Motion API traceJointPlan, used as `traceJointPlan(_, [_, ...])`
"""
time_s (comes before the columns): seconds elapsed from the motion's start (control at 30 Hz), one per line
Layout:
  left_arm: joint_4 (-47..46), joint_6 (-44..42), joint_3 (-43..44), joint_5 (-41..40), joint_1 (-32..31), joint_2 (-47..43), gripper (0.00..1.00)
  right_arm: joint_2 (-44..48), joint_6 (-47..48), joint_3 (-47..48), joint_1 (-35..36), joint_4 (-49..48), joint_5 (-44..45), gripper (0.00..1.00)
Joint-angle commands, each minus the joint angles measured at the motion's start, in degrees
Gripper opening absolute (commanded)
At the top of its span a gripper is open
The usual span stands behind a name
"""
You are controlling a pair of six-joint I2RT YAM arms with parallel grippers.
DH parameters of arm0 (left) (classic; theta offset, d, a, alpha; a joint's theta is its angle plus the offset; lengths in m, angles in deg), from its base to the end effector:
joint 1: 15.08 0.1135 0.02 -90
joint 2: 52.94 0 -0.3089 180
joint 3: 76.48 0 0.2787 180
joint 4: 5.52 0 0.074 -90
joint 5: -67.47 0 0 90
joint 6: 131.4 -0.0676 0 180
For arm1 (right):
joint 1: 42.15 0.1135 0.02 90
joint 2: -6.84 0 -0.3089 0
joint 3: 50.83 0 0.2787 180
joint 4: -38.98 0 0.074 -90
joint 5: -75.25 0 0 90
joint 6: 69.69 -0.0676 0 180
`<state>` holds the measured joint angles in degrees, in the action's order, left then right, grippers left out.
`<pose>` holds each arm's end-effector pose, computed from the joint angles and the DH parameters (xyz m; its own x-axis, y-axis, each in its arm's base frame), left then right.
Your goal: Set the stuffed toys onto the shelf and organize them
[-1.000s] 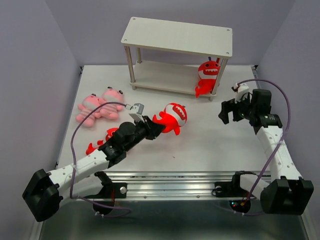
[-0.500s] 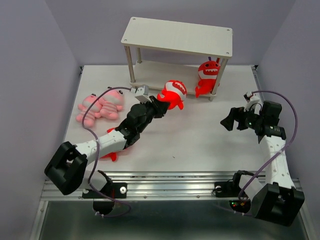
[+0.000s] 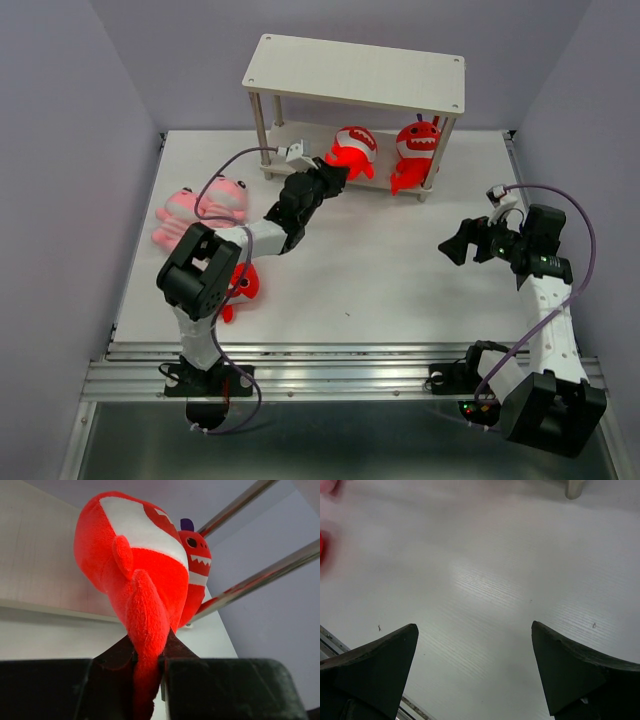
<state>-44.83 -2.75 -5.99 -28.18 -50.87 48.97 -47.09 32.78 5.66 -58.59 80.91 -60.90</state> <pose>0.3783 -0.2645 0.2899 -0.2271 -0.6025 -0.7651 0.4623 0.6248 -0.6292 0.2152 -0.0127 0.2990 -0.5209 -0.0023 -0.8536 -0.4620 0.8416 0.2797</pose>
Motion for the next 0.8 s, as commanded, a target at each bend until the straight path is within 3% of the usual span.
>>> traceJointPlan(0.0, [-7.1, 3.7, 8.8, 2.0, 0.8, 6.0, 0.0, 0.1, 1.1, 0.1, -0.3, -2.2, -1.5, 1.0])
traceJointPlan(0.33, [-6.8, 13.2, 15.4, 2.7, 1.0, 17.2, 0.0, 0.1, 1.2, 0.2, -1.9, -2.2, -1.3, 1.0])
traceJointPlan(0.77, [-0.9, 18.6, 18.7, -0.3, 0.8, 21.7, 0.06, -0.1, 1.2, 0.2, -3.0, -2.2, -1.7, 1.0])
